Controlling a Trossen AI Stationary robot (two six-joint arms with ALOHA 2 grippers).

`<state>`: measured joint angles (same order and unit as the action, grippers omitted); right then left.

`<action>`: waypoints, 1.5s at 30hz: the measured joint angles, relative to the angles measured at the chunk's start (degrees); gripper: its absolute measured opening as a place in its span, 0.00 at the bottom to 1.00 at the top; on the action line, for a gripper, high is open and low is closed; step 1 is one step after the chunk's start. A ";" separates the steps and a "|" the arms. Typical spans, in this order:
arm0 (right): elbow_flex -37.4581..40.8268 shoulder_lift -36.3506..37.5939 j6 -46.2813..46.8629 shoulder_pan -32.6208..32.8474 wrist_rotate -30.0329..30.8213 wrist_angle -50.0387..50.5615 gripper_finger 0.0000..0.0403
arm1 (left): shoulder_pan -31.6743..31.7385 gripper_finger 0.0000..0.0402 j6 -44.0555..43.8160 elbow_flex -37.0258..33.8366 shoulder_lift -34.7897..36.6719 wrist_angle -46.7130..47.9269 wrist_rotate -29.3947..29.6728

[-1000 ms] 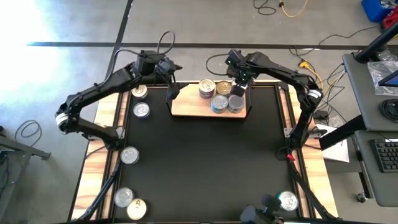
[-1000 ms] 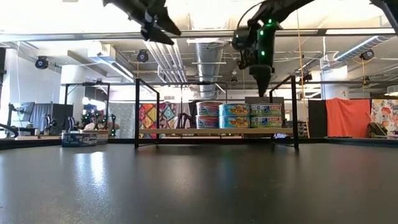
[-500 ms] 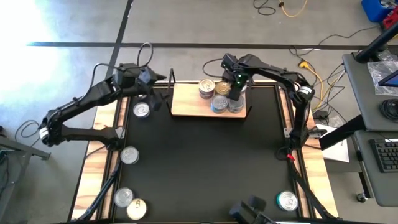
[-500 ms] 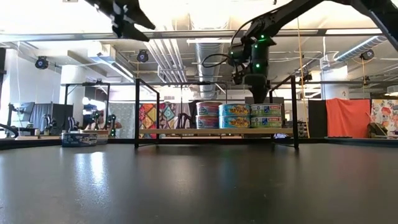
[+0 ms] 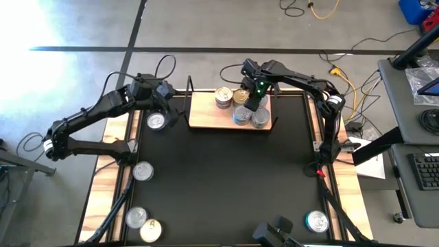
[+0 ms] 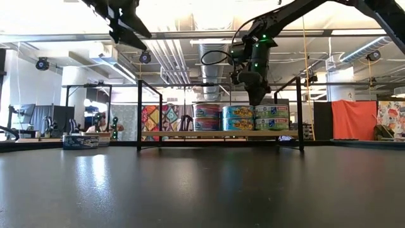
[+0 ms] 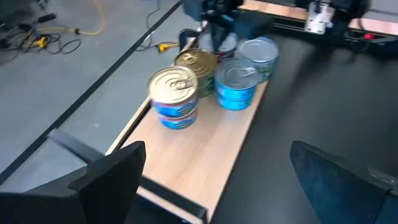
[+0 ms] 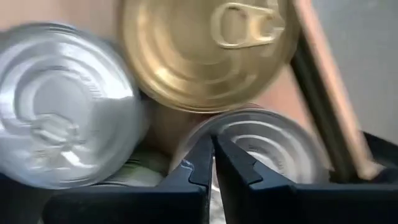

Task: Stack canned seafood by type on shelf
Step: Adjust the tuna cans on the shelf, then put the blue tuna can on the shelf

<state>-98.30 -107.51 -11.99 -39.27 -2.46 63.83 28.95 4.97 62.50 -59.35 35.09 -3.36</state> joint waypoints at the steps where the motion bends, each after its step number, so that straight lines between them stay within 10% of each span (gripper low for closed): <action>1: -0.22 0.16 -0.10 0.07 1.60 0.15 0.03 | -0.77 0.96 0.05 0.00 0.09 -0.01 0.02; 9: -5.60 1.49 0.48 0.05 1.39 5.24 0.03 | -8.47 0.96 -2.48 0.00 0.13 0.09 5.88; 16: -4.62 1.62 1.01 1.77 -11.05 20.34 0.03 | -11.69 0.96 -7.69 -0.09 0.13 2.85 6.04; 45: 2.05 2.07 5.62 4.76 -3.45 10.50 0.03 | -18.07 0.95 -7.96 -0.42 0.09 3.01 13.64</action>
<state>-96.25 -105.44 -6.38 -34.51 -5.90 74.33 10.87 -2.98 62.08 -59.25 38.09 10.28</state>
